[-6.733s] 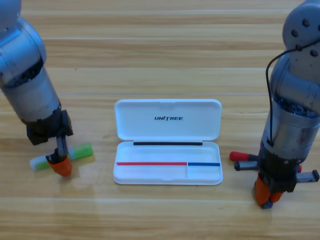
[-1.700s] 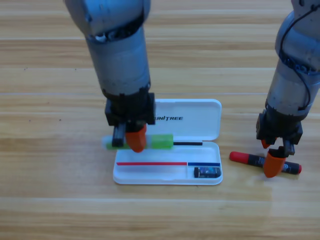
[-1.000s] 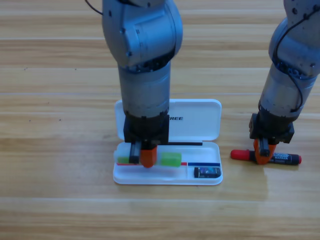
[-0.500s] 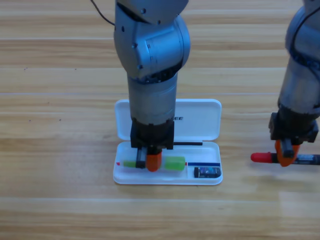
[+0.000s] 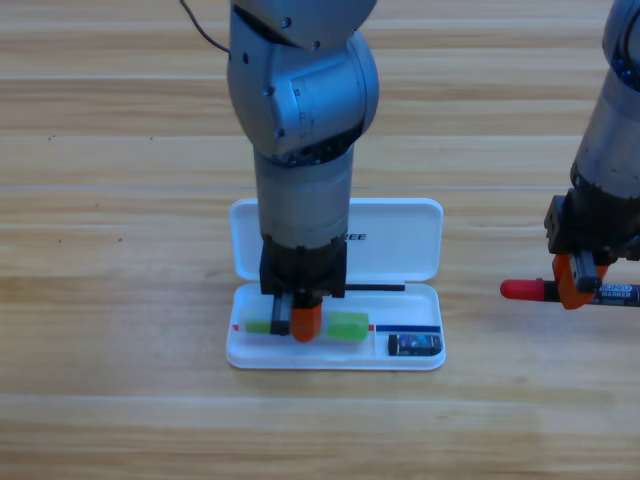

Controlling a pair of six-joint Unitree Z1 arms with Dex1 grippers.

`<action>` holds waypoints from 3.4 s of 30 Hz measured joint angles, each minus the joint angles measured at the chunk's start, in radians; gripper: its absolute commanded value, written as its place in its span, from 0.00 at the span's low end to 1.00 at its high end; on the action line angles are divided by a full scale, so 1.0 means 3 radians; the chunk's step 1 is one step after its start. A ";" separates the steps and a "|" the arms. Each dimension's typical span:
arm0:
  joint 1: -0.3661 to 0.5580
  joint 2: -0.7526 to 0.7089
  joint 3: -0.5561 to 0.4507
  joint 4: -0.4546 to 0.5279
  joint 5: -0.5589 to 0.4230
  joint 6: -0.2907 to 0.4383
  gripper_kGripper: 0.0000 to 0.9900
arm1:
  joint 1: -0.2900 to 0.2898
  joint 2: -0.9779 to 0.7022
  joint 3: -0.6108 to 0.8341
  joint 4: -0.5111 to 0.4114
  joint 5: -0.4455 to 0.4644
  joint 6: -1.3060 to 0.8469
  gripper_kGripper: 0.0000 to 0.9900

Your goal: Clean up eraser and pencils

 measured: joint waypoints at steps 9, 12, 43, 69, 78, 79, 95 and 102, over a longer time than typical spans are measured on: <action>0.0018 0.0000 0.0000 0.0000 0.0000 -0.0006 1.00 | 0.0002 0.0000 -0.0057 0.0000 0.0000 0.0000 0.00; 0.0018 0.0000 0.0001 0.0000 0.0001 -0.0010 1.00 | 0.0003 0.0000 -0.0071 0.0000 0.0000 0.0000 0.00; 0.0663 -0.1403 0.0698 0.0212 -0.0065 0.0233 1.00 | 0.0587 0.0551 -0.1226 0.0307 0.0001 0.0277 0.00; 0.1314 -0.1819 0.1210 0.0157 -0.0096 0.0525 1.00 | 0.0865 0.1241 -0.2111 0.0424 0.0006 0.0312 0.00; 0.1403 -0.1940 0.1336 0.0098 -0.0096 0.0559 1.00 | 0.0874 0.1361 -0.2120 0.0424 0.0006 0.0313 0.04; 0.1403 -0.1940 0.1353 0.0071 -0.0096 0.0559 1.00 | 0.0874 0.1361 -0.2122 0.0424 0.0006 0.0313 0.19; 0.1440 -0.1948 0.1641 -0.0335 -0.0096 0.0643 1.00 | 0.0875 0.1351 -0.2128 0.0530 -0.0011 0.0315 0.88; 0.1538 -0.1949 0.1747 -0.0541 -0.0110 0.0644 1.00 | 0.0880 0.1032 -0.1881 0.0650 0.0220 0.0330 0.92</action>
